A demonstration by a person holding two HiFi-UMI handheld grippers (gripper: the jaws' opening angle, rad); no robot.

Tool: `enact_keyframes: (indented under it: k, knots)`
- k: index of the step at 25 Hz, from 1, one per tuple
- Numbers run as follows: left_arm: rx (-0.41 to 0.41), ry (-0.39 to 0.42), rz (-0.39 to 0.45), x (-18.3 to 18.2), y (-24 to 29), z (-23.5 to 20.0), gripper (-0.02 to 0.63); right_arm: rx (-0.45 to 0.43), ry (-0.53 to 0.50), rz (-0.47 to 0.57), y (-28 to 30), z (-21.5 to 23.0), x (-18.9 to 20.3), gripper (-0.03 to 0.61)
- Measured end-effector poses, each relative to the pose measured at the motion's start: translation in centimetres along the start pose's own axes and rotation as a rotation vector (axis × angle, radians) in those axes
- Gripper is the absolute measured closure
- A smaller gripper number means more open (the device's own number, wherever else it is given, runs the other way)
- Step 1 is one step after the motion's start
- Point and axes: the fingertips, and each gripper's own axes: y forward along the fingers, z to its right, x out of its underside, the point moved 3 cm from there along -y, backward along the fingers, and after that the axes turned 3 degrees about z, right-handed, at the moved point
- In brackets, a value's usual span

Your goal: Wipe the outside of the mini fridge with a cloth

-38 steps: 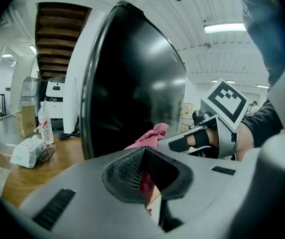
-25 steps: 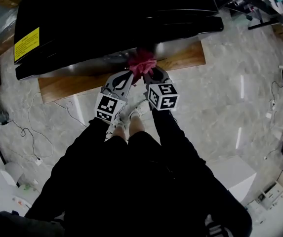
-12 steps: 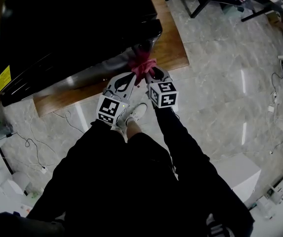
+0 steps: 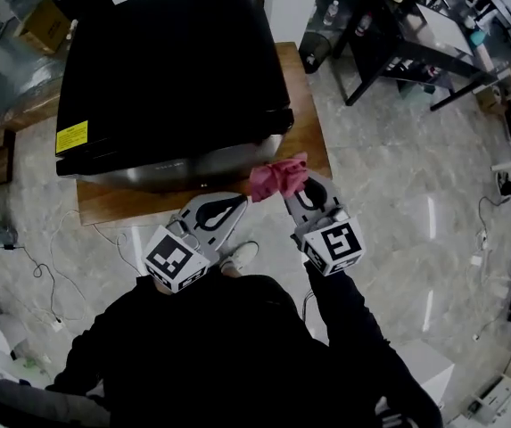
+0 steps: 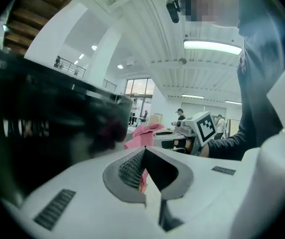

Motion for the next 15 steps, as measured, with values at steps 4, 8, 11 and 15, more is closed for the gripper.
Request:
enact_keyframes:
  k: [4,8,11,15]
  knots:
    - [0.005,0.057,0.080,-9.6,-3.0,1.2,0.607,-0.081,-0.127,0.104,-0.3,-1.7,-11.8,0.500]
    - [-0.013,0.127,0.145,-17.3,-4.9,0.5,0.607,-0.129,-0.287,0.079,1.8,-2.5,-19.0,0.500]
    - [-0.050,0.165,0.160,-21.0,-5.4,-1.2,0.607,-0.141,-0.331,0.036,4.2,-2.1,-21.7,0.500]
    - [-0.058,0.233,0.212,-25.5,-4.7,-5.1,0.607,-0.138,-0.401,-0.026,9.0,-0.2,-25.7,0.500]
